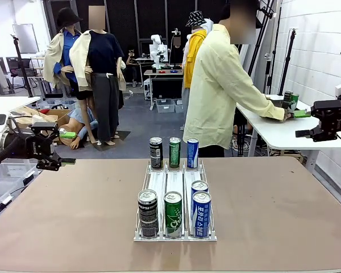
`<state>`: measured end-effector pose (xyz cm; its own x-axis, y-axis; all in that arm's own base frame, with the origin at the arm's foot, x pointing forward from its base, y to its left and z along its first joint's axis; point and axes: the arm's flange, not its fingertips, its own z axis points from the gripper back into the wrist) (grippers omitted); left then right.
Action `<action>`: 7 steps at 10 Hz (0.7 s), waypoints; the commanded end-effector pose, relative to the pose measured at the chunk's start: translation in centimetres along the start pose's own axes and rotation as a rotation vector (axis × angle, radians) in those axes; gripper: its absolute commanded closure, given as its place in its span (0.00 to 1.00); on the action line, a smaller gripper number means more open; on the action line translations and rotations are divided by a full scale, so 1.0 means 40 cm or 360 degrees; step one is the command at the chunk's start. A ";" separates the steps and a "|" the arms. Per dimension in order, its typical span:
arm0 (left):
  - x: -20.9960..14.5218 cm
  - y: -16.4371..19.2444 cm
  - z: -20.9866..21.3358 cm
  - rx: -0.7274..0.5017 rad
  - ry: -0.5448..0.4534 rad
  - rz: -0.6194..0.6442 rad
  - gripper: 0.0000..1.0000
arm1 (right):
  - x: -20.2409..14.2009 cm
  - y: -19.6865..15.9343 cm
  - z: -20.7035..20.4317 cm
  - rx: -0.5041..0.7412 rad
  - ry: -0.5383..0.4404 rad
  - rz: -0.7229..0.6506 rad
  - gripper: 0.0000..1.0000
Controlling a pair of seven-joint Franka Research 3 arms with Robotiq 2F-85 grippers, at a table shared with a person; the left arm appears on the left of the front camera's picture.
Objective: Retrieve and hand over the desired beverage to the person.
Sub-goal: Place the picked can on the Handle tray extended by the person.
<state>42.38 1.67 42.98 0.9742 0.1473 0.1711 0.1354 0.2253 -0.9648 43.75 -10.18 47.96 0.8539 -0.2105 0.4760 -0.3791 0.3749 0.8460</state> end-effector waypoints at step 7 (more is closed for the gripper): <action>-0.008 -0.004 0.003 0.0022 -0.0017 0.0010 0.00 | 0.003 0.003 0.000 0.0016 0.0002 -0.0005 0.00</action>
<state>42.38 1.67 42.98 0.9742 0.1473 0.1711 0.1354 0.2254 -0.9648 43.75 -10.18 47.96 0.8539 -0.2106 0.4760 -0.3791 0.3749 0.8460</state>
